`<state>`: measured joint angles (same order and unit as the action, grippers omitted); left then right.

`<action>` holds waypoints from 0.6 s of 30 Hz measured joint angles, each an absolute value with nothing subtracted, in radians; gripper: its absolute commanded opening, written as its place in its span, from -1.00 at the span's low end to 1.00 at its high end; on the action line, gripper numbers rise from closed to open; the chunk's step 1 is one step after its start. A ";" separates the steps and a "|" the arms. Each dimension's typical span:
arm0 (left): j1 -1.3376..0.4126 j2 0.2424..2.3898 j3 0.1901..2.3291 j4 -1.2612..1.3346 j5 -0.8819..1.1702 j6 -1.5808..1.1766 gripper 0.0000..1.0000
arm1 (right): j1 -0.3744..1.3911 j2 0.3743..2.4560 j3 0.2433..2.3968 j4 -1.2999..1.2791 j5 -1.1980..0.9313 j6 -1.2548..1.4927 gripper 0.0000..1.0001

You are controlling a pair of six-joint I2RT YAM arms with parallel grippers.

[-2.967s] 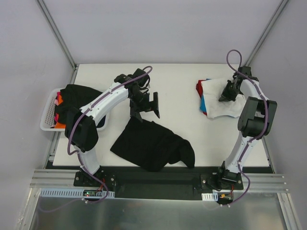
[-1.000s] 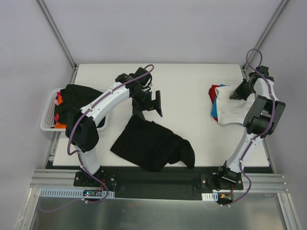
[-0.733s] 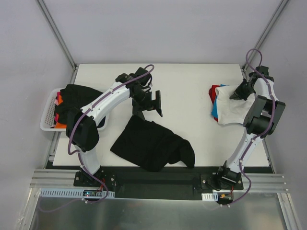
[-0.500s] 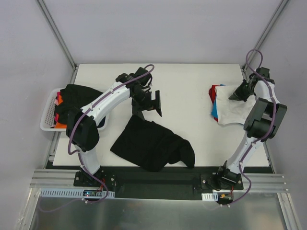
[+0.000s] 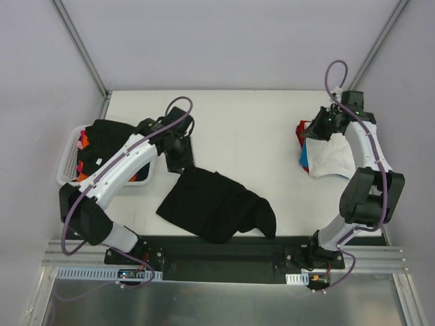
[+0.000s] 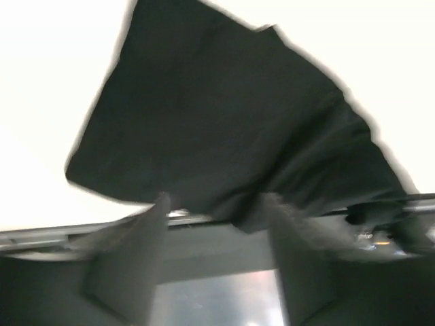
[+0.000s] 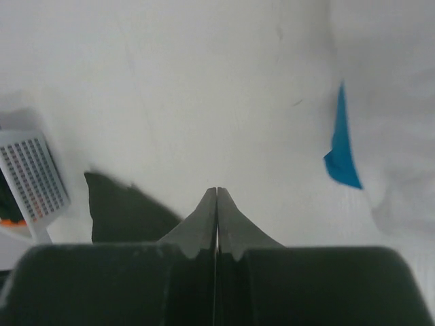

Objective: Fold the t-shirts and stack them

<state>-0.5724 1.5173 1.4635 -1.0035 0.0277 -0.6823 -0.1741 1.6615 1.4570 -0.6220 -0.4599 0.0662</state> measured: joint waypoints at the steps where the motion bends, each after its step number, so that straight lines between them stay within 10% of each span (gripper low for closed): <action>1: -0.562 1.480 1.424 -1.013 0.010 -0.696 -1.00 | -0.144 1.652 1.433 -0.629 -0.461 0.065 -0.98; 18: -0.047 1.367 1.128 -1.047 -0.093 -0.735 -1.00 | 0.068 1.526 1.250 -0.815 -0.434 0.024 -0.99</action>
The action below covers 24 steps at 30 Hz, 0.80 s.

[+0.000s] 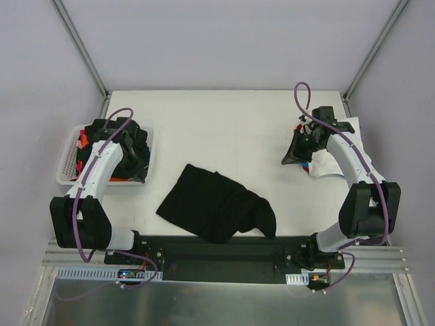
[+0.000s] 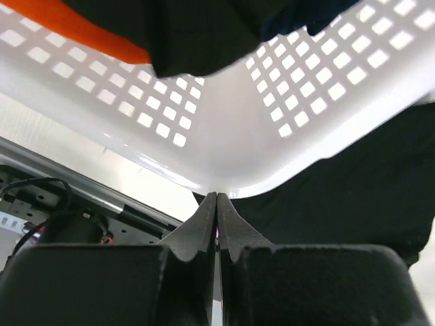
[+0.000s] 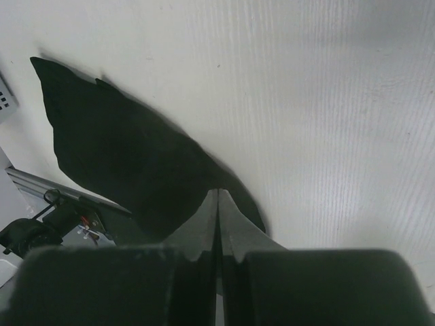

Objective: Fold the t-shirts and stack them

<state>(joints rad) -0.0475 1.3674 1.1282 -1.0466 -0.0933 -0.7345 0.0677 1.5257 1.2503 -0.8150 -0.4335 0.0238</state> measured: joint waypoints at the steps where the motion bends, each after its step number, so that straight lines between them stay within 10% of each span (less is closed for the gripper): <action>1: -0.023 1.374 1.138 -1.055 -0.088 -0.730 -1.00 | 0.071 1.526 1.253 -0.819 -0.431 0.023 -0.98; 24: 0.320 1.262 1.157 -1.042 -0.138 -0.582 -1.00 | 0.112 1.546 1.300 -0.879 -0.417 -0.011 -0.98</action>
<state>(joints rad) 0.3199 1.2625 1.1568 -1.0416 -0.1375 -0.5823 0.1120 1.5463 1.2999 -0.8791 -0.4168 -0.0113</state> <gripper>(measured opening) 0.003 0.013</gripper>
